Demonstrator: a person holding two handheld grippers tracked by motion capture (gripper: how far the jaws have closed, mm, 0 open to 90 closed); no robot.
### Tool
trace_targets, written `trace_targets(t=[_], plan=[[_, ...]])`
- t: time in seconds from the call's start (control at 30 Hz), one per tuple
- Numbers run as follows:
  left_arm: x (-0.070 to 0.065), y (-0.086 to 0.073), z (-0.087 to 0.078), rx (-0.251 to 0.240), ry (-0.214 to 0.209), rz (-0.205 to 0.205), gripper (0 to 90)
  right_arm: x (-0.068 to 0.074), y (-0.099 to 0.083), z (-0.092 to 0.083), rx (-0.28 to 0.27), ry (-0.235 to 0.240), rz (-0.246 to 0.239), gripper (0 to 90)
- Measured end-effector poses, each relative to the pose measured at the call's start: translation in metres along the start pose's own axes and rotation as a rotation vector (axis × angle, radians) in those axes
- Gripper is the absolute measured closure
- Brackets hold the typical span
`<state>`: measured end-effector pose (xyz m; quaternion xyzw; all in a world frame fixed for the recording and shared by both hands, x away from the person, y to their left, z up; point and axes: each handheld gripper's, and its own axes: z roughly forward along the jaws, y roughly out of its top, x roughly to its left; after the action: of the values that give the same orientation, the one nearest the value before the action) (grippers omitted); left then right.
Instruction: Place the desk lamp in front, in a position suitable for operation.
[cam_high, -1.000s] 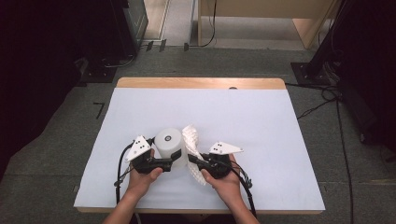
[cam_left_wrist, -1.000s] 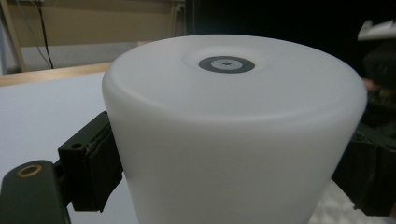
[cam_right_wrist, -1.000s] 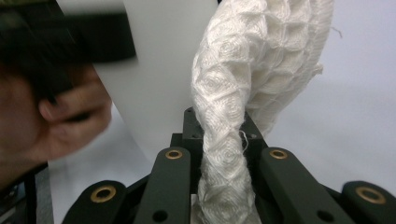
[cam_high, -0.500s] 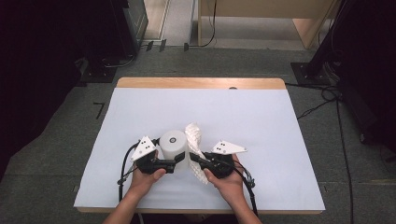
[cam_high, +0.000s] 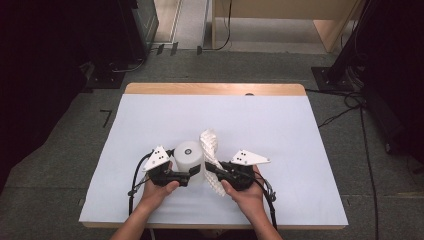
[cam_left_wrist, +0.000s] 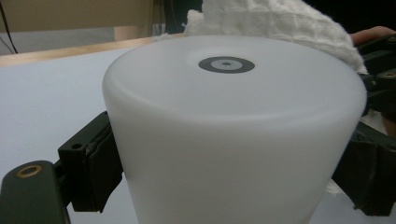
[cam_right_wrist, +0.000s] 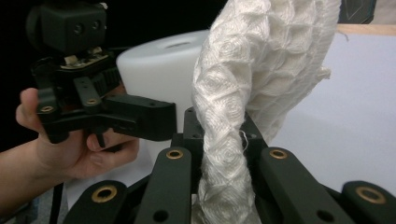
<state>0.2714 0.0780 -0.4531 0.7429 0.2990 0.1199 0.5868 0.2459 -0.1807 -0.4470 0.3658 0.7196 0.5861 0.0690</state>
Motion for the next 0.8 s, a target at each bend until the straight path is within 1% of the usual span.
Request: trace_targets(t=[0.03,0.07,0.13,0.17,0.23,0.3,0.33,0.37,0.4,0.43,0.57,0.6,0.63,0.67,0.73,0.8], plan=[[0.001,0.003,-0.003,-0.017,-0.004,-0.011,8.9,-0.002,-0.002,0.002,0.011,-0.002,0.006,80.0],[0.005,0.007,-0.008,-0.041,-0.001,-0.025,9.0,-0.004,-0.009,0.009,0.051,-0.011,0.025,80.0],[0.010,0.010,-0.013,-0.063,0.002,-0.043,9.0,-0.004,-0.016,0.016,0.085,-0.009,0.038,80.0],[0.012,0.010,-0.015,-0.067,0.002,-0.052,9.0,-0.004,-0.019,0.020,0.110,-0.006,0.036,80.0],[0.015,0.009,-0.015,-0.069,0.004,-0.058,9.0,-0.002,-0.021,0.024,0.124,-0.004,0.030,80.1],[0.017,0.006,-0.013,-0.051,0.025,-0.042,8.9,0.000,-0.020,0.024,0.123,0.000,0.030,80.1],[0.017,0.006,-0.013,-0.051,0.025,-0.042,8.9,-0.001,-0.019,0.024,0.112,-0.002,0.027,80.0],[0.016,0.003,-0.009,-0.037,0.053,-0.021,8.9,-0.002,-0.018,0.022,0.106,-0.003,0.025,80.0],[0.016,0.003,-0.009,-0.037,0.053,-0.021,8.9,-0.002,-0.018,0.022,0.106,-0.003,0.025,80.0],[0.014,0.000,-0.005,-0.024,0.088,0.008,8.9,-0.005,-0.015,0.017,0.085,-0.022,0.025,80.0],[0.010,-0.008,0.003,0.032,0.142,0.071,8.9,-0.010,-0.010,0.006,0.049,-0.053,0.048,80.0],[0.010,-0.008,0.003,0.032,0.142,0.071,8.9,-0.010,-0.010,0.006,0.049,-0.053,0.048,80.0],[0.007,-0.012,0.005,0.052,0.156,0.101,8.8,-0.012,-0.009,0.002,0.038,-0.064,0.053,80.0],[0.007,-0.012,0.005,0.052,0.156,0.101,8.8,-0.012,-0.009,0.001,0.037,-0.065,0.055,80.0],[0.003,-0.013,0.005,0.058,0.160,0.121,8.8,-0.013,-0.009,0.000,0.038,-0.070,0.053,79.9],[0.002,-0.016,0.003,0.051,0.166,0.120,8.7,-0.014,-0.009,0.000,0.038,-0.070,0.055,79.9]])
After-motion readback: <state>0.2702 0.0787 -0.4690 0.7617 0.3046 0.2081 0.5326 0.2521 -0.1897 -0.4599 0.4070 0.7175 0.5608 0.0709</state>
